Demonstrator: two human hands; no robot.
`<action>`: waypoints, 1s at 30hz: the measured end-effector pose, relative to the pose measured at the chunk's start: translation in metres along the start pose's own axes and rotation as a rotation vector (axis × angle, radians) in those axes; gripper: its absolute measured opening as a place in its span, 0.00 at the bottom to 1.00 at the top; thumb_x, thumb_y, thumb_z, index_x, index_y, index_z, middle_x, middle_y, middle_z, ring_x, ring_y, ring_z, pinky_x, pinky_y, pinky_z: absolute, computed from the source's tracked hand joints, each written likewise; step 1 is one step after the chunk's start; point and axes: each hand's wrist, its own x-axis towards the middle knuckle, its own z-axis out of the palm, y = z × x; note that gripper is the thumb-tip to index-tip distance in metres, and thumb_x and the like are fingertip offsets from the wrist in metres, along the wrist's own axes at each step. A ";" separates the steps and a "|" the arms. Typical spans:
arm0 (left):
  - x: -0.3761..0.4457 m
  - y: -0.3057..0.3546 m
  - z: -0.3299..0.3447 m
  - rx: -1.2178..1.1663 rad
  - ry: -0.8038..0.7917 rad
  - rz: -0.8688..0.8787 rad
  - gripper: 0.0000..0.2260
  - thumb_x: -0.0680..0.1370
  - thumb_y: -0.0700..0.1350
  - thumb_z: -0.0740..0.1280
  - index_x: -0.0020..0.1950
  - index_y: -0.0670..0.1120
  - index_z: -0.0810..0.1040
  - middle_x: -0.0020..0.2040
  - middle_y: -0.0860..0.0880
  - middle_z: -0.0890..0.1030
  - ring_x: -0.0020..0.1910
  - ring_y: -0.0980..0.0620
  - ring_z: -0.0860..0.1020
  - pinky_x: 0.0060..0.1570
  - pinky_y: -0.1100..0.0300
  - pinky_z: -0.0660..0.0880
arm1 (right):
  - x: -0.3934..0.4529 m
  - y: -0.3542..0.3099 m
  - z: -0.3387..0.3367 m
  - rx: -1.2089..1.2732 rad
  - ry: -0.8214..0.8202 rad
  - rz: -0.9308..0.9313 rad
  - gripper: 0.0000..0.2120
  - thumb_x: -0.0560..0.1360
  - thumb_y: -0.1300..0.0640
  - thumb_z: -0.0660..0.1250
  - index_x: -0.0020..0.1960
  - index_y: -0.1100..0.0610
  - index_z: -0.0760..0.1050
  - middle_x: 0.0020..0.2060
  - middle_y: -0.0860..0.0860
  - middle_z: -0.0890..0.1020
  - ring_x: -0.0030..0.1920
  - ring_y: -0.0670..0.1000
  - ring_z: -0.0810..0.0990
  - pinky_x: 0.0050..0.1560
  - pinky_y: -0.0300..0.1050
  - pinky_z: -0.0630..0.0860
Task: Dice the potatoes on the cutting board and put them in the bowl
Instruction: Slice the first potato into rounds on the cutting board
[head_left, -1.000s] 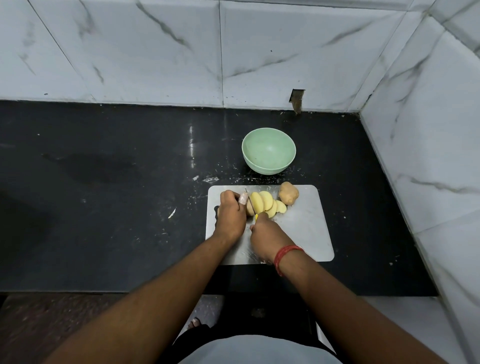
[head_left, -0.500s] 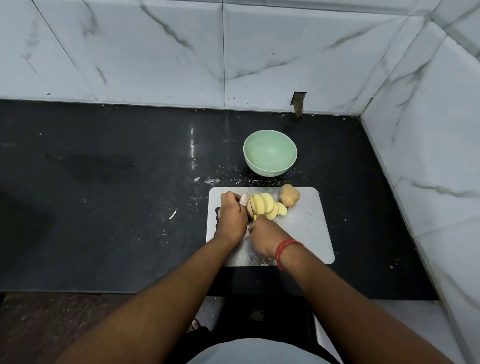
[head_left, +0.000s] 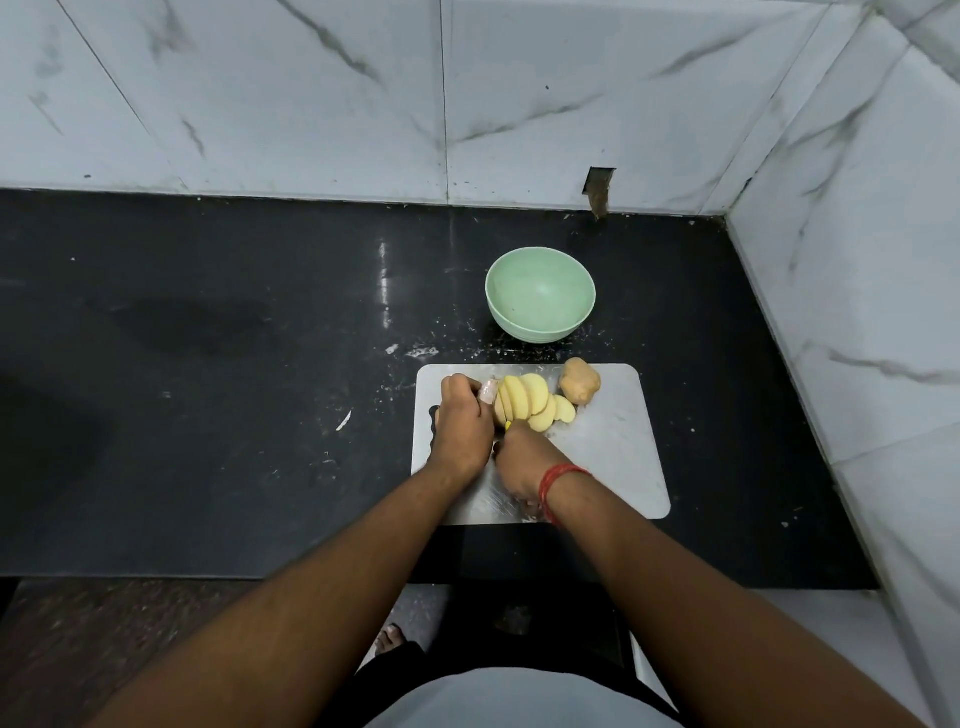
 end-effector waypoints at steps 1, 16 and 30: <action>0.000 0.000 0.000 0.001 0.003 0.001 0.11 0.85 0.55 0.58 0.51 0.49 0.68 0.55 0.46 0.74 0.51 0.42 0.74 0.56 0.43 0.73 | 0.001 0.000 0.000 -0.002 0.001 0.000 0.13 0.78 0.64 0.57 0.62 0.64 0.70 0.44 0.56 0.79 0.36 0.50 0.75 0.35 0.44 0.69; -0.001 0.000 0.002 -0.025 0.028 -0.012 0.11 0.85 0.56 0.56 0.52 0.50 0.70 0.52 0.50 0.78 0.52 0.45 0.76 0.54 0.46 0.75 | -0.018 0.035 0.010 -0.109 -0.024 -0.025 0.03 0.82 0.59 0.56 0.55 0.56 0.63 0.35 0.48 0.65 0.32 0.45 0.63 0.50 0.45 0.71; 0.000 -0.001 0.000 0.007 -0.024 0.070 0.16 0.87 0.52 0.53 0.63 0.47 0.77 0.60 0.46 0.74 0.57 0.46 0.75 0.64 0.49 0.70 | -0.042 0.050 0.008 0.004 -0.013 -0.041 0.05 0.83 0.57 0.54 0.52 0.59 0.63 0.36 0.49 0.69 0.33 0.46 0.68 0.27 0.40 0.62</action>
